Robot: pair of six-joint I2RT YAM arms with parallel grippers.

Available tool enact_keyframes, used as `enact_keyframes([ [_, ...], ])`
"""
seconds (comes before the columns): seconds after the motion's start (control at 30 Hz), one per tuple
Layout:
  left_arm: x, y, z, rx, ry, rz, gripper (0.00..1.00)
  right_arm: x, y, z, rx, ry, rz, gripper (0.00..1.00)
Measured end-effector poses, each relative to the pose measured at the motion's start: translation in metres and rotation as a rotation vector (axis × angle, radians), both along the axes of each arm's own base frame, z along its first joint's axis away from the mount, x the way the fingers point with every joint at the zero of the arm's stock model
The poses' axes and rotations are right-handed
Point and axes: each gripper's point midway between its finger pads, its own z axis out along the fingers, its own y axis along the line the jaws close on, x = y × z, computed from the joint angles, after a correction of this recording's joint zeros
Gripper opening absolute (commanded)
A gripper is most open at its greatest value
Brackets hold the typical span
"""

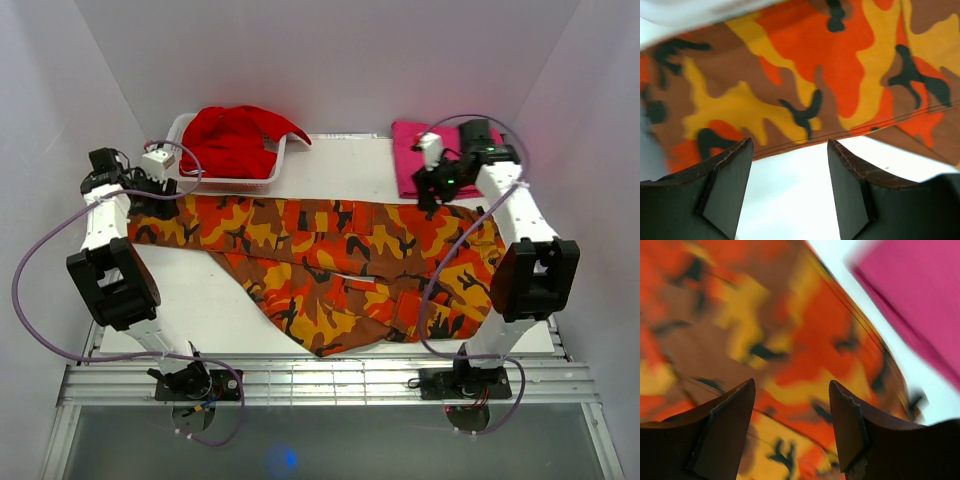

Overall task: Fold and stack the trousers
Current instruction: Flatten the trousers out

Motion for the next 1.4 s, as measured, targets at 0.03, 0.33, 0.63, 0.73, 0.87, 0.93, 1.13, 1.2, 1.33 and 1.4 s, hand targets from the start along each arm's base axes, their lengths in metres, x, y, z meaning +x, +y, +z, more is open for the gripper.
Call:
enact_keyframes([
  [0.03, -0.003, -0.005, -0.007, -0.026, 0.021, 0.006, 0.71, -0.006, 0.036, 0.009, 0.028, -0.015, 0.07, 0.63],
  [0.33, -0.018, -0.02, -0.098, -0.248, 0.301, 0.199, 0.72, -0.116, 0.293, -0.011, 0.178, 0.115, 0.569, 0.63],
  [0.63, -0.003, -0.007, -0.112, -0.261, 0.313, 0.343, 0.74, -0.165, 0.424, -0.084, 0.194, 0.29, 0.617, 0.7],
  [0.73, -0.001, -0.005, -0.12, -0.268, 0.322, 0.374, 0.74, -0.176, 0.443, -0.096, 0.214, 0.321, 0.604, 0.71],
  [0.87, 0.004, -0.004, -0.122, -0.281, 0.317, 0.404, 0.74, -0.182, 0.46, -0.112, 0.247, 0.358, 0.563, 0.7],
  [0.93, 0.006, -0.003, -0.122, -0.286, 0.31, 0.416, 0.74, -0.179, 0.467, -0.124, 0.262, 0.373, 0.534, 0.62],
  [1.13, 0.012, 0.002, -0.124, -0.285, 0.294, 0.451, 0.67, -0.179, 0.477, -0.135, 0.294, 0.389, 0.527, 0.08],
  [1.2, 0.016, 0.006, -0.125, -0.277, 0.294, 0.465, 0.65, -0.185, 0.476, -0.139, 0.299, 0.411, 0.544, 0.08],
  [1.33, 0.033, 0.016, -0.127, -0.266, 0.281, 0.486, 0.63, -0.203, 0.457, -0.136, 0.292, 0.423, 0.608, 0.08],
  [1.4, 0.043, 0.021, -0.127, -0.262, 0.264, 0.493, 0.63, -0.219, 0.438, -0.132, 0.268, 0.446, 0.654, 0.08],
])
